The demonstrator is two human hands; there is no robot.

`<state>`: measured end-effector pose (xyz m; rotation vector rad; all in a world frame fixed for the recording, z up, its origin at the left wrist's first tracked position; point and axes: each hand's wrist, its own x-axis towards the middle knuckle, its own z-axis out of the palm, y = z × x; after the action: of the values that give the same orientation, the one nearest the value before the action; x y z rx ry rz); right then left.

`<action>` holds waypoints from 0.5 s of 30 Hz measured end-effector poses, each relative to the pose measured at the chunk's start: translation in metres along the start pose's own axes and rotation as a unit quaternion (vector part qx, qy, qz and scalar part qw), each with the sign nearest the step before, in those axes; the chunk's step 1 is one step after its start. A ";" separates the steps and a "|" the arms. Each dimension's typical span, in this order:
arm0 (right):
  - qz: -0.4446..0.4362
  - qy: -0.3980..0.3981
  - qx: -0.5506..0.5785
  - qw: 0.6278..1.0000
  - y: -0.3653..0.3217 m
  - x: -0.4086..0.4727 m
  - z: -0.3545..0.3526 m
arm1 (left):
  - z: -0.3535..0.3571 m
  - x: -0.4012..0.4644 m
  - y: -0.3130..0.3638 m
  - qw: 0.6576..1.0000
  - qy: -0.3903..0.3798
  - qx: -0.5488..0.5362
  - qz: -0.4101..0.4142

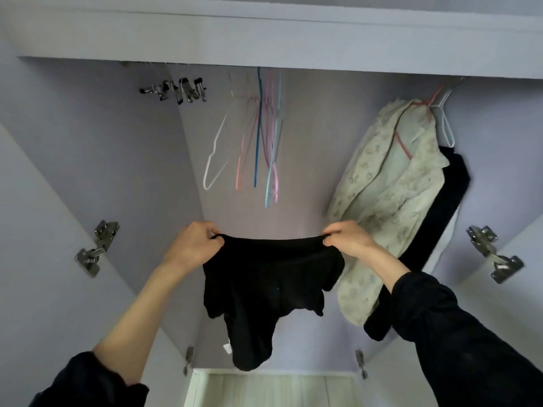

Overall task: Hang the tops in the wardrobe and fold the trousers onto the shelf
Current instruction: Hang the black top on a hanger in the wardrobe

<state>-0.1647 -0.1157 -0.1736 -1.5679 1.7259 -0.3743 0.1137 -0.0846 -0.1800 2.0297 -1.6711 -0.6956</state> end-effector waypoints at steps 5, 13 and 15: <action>-0.008 -0.044 0.087 0.995 -0.031 0.019 0.006 | -0.002 0.006 0.020 0.992 -0.016 -0.123 0.000; -0.084 0.106 0.216 0.967 -0.109 0.068 0.002 | -0.017 0.012 0.038 0.988 -0.018 -0.155 0.019; -0.063 0.101 0.192 0.974 -0.118 0.078 0.008 | -0.024 0.014 0.036 0.989 0.000 -0.146 0.021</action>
<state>-0.0705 -0.2107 -0.1264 -1.3932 1.5859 -0.9024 0.1030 -0.1045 -0.1412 1.7838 -1.5063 -0.8695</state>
